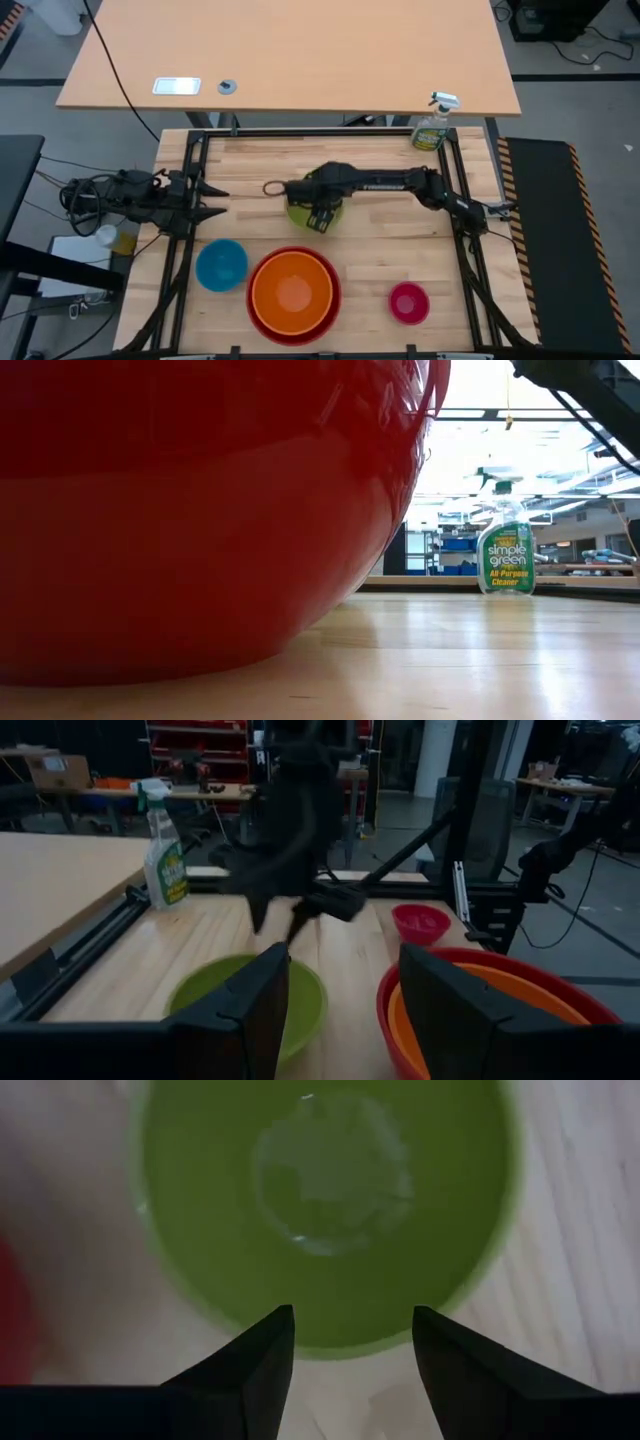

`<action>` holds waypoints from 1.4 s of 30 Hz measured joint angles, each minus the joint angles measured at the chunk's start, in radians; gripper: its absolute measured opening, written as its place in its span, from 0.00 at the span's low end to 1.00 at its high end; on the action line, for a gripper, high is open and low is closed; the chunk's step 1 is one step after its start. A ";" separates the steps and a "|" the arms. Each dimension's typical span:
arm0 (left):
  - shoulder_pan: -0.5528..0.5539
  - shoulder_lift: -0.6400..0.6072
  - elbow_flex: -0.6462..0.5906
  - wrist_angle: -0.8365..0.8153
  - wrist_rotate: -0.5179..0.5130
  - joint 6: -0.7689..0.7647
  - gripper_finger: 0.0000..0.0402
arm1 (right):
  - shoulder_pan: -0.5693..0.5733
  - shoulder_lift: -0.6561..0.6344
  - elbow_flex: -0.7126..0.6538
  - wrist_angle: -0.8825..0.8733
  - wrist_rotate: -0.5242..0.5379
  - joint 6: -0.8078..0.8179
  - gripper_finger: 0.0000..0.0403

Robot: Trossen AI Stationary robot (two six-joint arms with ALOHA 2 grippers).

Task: Nest bowls inside each other
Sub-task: Stack the green bowl on top of the orange bowl

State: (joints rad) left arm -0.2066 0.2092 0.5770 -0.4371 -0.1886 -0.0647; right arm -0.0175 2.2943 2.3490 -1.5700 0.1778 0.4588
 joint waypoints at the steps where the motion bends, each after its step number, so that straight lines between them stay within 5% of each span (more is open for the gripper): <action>1: 0.000 0.000 0.000 -0.006 0.000 -0.003 0.48 | -0.014 -0.002 -0.007 0.000 0.011 0.008 0.52; 11: 0.000 0.000 0.000 -0.076 0.000 -0.061 0.48 | -0.171 -0.007 -0.128 0.013 0.009 -0.041 0.54; 24: 0.000 0.000 0.000 -0.110 0.000 -0.097 0.48 | -0.248 -0.007 -0.302 0.266 -0.174 -0.173 0.51; 37: 0.000 0.000 0.000 -0.113 0.000 -0.084 0.48 | -0.241 -0.020 -0.351 0.301 -0.172 -0.160 0.06; 42: 0.000 0.000 0.000 -0.105 0.000 -0.078 0.48 | -0.252 -0.009 -0.274 0.230 -0.170 -0.156 0.06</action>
State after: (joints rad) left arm -0.2066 0.2092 0.5766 -0.5424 -0.1890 -0.1425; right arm -0.2697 2.2857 2.0751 -1.3400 0.0081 0.3025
